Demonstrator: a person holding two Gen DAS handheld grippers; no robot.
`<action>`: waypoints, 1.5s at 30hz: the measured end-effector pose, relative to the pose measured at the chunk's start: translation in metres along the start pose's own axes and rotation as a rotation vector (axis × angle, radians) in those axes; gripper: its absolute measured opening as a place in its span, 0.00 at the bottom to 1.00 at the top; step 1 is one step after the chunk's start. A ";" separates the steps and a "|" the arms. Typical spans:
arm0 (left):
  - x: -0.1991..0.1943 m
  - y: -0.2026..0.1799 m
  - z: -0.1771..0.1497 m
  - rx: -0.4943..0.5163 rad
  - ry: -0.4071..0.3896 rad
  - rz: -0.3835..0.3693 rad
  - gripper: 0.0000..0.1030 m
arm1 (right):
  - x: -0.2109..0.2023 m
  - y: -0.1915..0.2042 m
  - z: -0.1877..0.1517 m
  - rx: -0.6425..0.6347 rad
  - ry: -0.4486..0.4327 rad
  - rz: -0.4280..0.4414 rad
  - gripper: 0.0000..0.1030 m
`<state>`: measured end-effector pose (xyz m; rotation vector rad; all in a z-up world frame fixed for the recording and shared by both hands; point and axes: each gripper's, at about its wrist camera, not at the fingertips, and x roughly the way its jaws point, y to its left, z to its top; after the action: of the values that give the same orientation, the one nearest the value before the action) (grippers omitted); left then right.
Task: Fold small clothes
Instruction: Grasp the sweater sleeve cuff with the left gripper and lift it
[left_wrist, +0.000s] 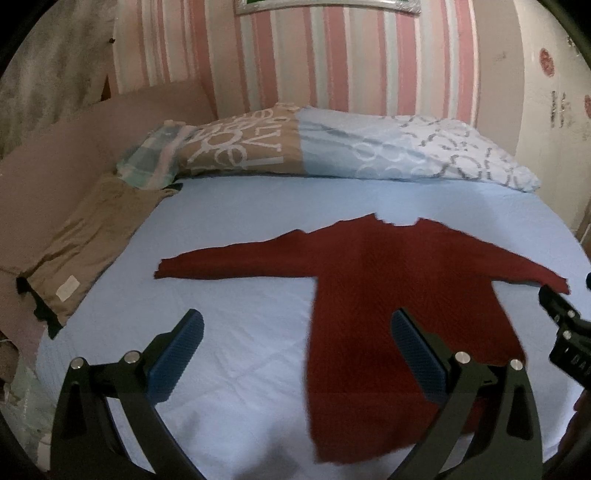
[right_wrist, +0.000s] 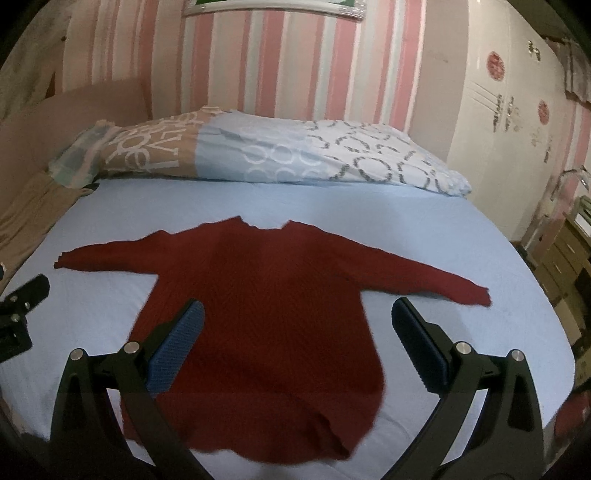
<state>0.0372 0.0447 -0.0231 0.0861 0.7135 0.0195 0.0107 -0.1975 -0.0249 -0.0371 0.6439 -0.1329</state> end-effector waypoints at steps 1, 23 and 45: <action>0.005 0.004 0.001 0.005 0.004 -0.001 0.99 | 0.005 0.007 0.005 -0.003 -0.005 0.008 0.97; 0.190 0.185 0.025 -0.065 -0.031 0.061 0.99 | 0.150 0.177 0.050 -0.154 -0.042 0.100 0.97; 0.320 0.283 -0.007 -0.360 0.105 0.078 0.99 | 0.276 0.242 0.061 -0.333 0.010 0.152 0.97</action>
<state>0.2778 0.3424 -0.2133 -0.2336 0.8014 0.2276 0.2932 0.0048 -0.1586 -0.3076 0.6715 0.1218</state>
